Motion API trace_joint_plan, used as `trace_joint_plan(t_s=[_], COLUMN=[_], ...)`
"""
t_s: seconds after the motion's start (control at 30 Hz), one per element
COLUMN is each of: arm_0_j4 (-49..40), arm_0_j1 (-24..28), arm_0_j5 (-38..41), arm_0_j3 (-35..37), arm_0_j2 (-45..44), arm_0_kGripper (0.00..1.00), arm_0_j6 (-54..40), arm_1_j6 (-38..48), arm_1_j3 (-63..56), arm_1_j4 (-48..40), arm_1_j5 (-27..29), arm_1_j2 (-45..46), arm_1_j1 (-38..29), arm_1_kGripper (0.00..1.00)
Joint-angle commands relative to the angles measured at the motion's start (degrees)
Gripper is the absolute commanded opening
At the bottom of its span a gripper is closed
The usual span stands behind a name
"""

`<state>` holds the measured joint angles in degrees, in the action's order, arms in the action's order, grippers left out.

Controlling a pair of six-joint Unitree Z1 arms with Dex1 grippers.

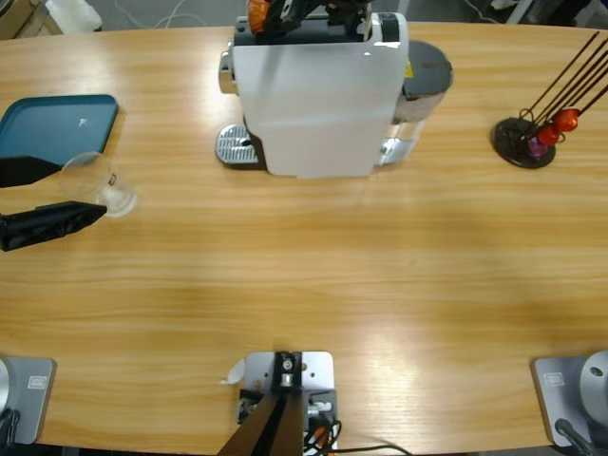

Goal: Pour coffee

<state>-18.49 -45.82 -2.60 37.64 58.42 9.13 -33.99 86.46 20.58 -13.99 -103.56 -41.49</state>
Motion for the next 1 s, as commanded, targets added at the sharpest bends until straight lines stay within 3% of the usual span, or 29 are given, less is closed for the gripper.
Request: trace_joint_plan(t_s=[0.03,0.73,0.8,0.87,0.9,1.0], arm_0_j4=[-0.3,-0.1,-0.1,-0.1,-0.1,-0.1], arm_0_j1=[0.4,0.4,0.4,0.4,0.4,0.4], arm_0_j5=[-0.7,-0.8,-0.8,-0.8,-0.8,-0.8], arm_0_j3=[-2.5,-2.5,-2.5,-2.5,-2.5,-2.5], arm_0_j2=[-1.4,-1.0,-1.1,-1.1,-1.0,-1.1], arm_0_kGripper=[0.991,0.991,0.991,0.991,0.991,0.991], arm_0_j6=[0.5,0.5,0.5,0.5,0.5,0.5], arm_1_j6=[-0.6,-1.3,-1.3,-1.3,-1.2,-1.3], arm_1_j3=[-1.1,-3.3,-3.1,-3.1,-3.1,-3.0], arm_1_j4=[-0.3,-0.3,0.0,0.0,-0.1,-0.3], arm_1_j5=[-0.3,0.3,0.8,1.2,1.5,3.0], arm_1_j2=[-1.4,0.1,-0.2,-0.2,-0.1,0.1], arm_1_j1=[0.2,0.8,0.8,0.7,0.6,0.0], arm_1_kGripper=[0.0,0.0,0.547,0.887,0.992,1.0])
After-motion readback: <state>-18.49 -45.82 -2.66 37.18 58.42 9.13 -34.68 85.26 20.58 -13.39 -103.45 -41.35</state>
